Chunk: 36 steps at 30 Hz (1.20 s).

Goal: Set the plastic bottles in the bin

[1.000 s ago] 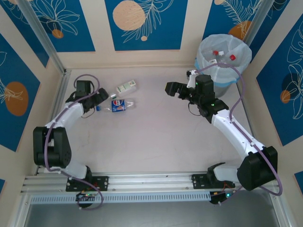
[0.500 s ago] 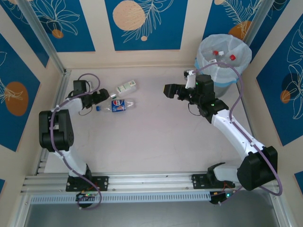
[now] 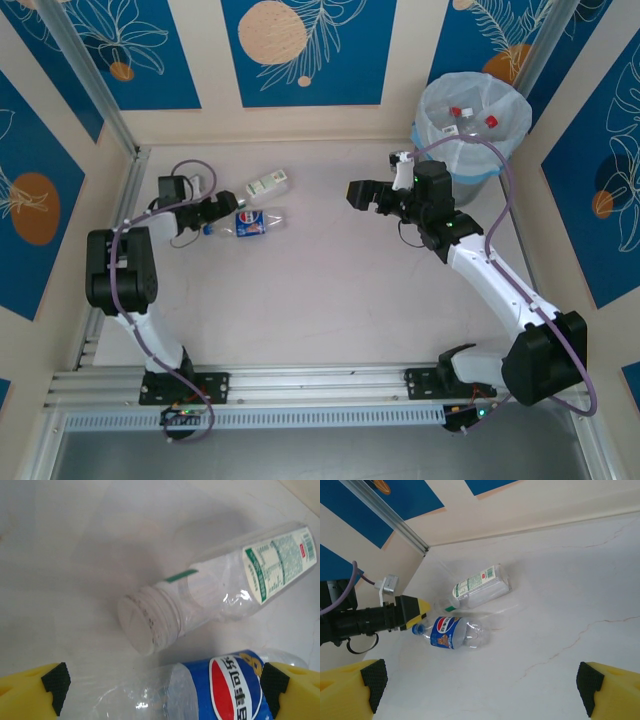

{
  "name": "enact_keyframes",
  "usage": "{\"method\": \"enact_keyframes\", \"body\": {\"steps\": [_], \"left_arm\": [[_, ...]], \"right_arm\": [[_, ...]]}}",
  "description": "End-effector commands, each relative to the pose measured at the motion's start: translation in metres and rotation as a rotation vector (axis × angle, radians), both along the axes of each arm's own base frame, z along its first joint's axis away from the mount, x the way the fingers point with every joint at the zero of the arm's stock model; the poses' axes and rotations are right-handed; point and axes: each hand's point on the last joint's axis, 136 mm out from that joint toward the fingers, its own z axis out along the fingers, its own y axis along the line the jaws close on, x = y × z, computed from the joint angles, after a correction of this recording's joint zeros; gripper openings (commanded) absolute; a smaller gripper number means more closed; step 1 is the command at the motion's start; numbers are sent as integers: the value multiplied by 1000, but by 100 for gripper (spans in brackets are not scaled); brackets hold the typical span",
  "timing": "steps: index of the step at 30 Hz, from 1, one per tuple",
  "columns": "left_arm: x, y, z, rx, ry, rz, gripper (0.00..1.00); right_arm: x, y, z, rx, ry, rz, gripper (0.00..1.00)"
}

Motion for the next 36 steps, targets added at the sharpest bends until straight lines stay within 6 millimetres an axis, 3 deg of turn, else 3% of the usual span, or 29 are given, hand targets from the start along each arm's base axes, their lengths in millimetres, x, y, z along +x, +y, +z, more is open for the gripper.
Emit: {"method": "enact_keyframes", "body": {"steps": [1, 12, 22, 29, 36], "left_arm": [[-10, -7, 15, -46, -49, -33, 99], [-61, -27, 23, -115, -54, -63, 99], [-124, -61, 5, -50, 57, -135, 99], [-142, -33, 3, 341, 86, -78, 99], [-138, -27, -14, 525, 157, -108, 99]], "right_arm": [[1, 1, 5, 30, 0, -13, 100], [4, 6, 1, 58, 35, -10, 100], [13, 13, -5, 66, 63, -6, 100], [16, 17, -8, 69, 76, 3, 100], [16, 18, -7, 73, 81, 5, 99]]}}
